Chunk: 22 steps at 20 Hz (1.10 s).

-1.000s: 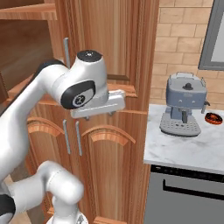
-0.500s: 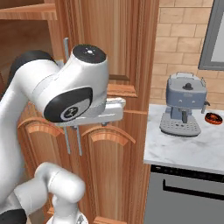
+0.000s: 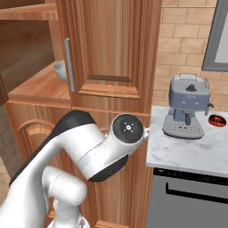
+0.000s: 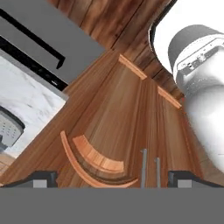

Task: Pick the mug and place it in the sink. Pick the bowl and place it in the open cabinet and then close the cabinet.

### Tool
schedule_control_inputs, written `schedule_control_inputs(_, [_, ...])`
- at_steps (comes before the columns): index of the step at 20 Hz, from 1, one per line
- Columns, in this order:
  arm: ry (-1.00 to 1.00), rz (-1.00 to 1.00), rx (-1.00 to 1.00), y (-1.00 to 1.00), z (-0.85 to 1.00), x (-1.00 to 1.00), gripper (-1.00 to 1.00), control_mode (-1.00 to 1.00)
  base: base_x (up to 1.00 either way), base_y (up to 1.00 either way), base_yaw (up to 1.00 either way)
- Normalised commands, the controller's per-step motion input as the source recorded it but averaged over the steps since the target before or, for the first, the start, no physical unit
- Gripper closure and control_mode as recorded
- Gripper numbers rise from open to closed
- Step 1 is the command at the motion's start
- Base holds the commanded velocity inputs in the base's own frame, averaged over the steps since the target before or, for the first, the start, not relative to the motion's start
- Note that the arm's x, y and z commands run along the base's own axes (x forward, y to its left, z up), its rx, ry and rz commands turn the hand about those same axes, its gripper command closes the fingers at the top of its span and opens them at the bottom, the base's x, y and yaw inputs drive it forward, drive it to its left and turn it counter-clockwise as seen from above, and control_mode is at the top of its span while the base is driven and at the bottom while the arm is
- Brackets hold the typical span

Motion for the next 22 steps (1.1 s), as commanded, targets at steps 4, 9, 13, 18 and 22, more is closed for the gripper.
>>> schedule_control_inputs(4, [-0.36,0.22,-0.08,-0.47,-0.11,-0.04,-1.00,-1.00,0.00,0.00,0.00])
schedule_control_inputs(9, [-0.14,0.02,0.00,0.00,0.83,-0.45,-1.00,-1.00,0.00,0.00,0.00])
schedule_control_inputs(13, [-0.02,0.00,0.00,0.00,0.60,-0.14,-1.00,-1.00,0.00,0.00,0.00])
schedule_control_inputs(18, [0.00,0.00,0.00,0.05,0.40,-0.04,-1.00,-1.00,0.00,0.00,0.00])
schedule_control_inputs(22, [0.00,0.00,-0.01,0.33,-0.34,0.02,-1.00,-1.00,0.00,0.00,0.00])
